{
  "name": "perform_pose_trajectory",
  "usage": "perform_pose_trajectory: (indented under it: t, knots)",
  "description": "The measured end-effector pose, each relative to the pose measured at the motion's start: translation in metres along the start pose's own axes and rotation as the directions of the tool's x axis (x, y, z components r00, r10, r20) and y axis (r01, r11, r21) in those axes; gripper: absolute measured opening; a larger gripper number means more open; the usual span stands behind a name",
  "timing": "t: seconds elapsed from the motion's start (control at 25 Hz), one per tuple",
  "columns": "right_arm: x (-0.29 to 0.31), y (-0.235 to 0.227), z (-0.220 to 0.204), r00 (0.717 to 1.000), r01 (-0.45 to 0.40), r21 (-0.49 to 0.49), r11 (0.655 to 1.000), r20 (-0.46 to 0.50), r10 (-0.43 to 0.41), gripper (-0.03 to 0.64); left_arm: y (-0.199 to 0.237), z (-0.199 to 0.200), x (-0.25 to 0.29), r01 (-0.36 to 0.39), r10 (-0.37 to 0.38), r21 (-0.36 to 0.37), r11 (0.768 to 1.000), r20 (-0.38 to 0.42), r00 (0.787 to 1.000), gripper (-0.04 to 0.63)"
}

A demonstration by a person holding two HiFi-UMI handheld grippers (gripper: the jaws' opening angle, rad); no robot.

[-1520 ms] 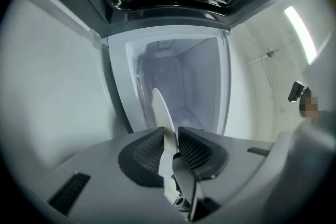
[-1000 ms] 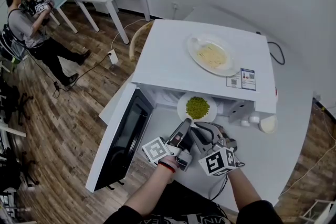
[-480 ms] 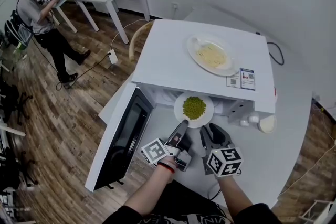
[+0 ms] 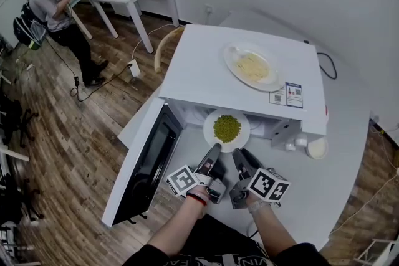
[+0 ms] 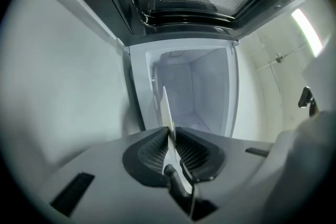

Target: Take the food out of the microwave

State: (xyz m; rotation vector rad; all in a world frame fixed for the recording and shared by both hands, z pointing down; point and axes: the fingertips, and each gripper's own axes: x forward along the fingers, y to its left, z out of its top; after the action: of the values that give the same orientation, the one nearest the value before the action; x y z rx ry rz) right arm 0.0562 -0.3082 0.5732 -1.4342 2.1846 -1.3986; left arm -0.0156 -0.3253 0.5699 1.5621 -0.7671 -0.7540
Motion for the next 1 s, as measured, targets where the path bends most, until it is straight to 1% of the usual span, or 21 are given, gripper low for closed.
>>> perform_pose_trajectory:
  t: [0.08,0.16,0.24,0.32,0.44,0.52,0.68,0.88,1.0]
  knots:
    - [0.002,0.004,0.000,1.000,-0.027,0.050,0.998,0.004,0.027,0.135,0.002,-0.002,-0.001,-0.006,0.006,0.016,1.000,-0.015,1.000,0.048]
    - [0.005,0.005,-0.002,0.999,-0.037,0.074,0.997,0.002,0.037,0.135,-0.001,-0.006,0.000,0.002,-0.002,-0.008,1.000,-0.023,1.000,0.048]
    - [0.008,0.006,-0.002,0.999,-0.039,0.091,0.995,0.000,0.039,0.135,-0.002,-0.008,0.000,0.008,-0.009,-0.014,1.000,-0.032,0.999,0.044]
    - [0.010,0.005,-0.002,0.999,-0.035,0.101,0.994,0.001,0.035,0.135,-0.002,-0.009,-0.001,0.004,-0.003,0.013,1.000,-0.047,0.999,0.041]
    - [0.010,0.005,-0.002,1.000,-0.028,0.089,0.996,0.006,0.027,0.133,0.000,-0.011,-0.003,-0.008,0.011,0.044,0.999,-0.062,0.998,0.041]
    - [0.009,0.005,-0.003,1.000,-0.028,0.085,0.996,0.010,0.028,0.117,0.001,-0.011,-0.005,-0.018,0.022,0.061,0.998,-0.068,0.997,0.042]
    - [0.009,0.008,-0.005,0.999,-0.045,0.082,0.996,0.009,0.044,0.104,0.004,-0.009,-0.011,-0.033,0.042,0.109,0.993,-0.082,0.996,0.043]
    - [0.007,0.015,-0.008,0.997,-0.073,0.041,0.997,0.009,0.072,0.100,0.001,-0.008,-0.017,-0.030,0.038,0.113,0.993,-0.074,0.997,0.044]
    - [0.003,0.013,-0.012,0.997,-0.073,0.005,0.997,0.003,0.073,0.100,-0.004,-0.009,-0.022,-0.020,0.030,0.131,0.991,-0.080,0.996,0.044]
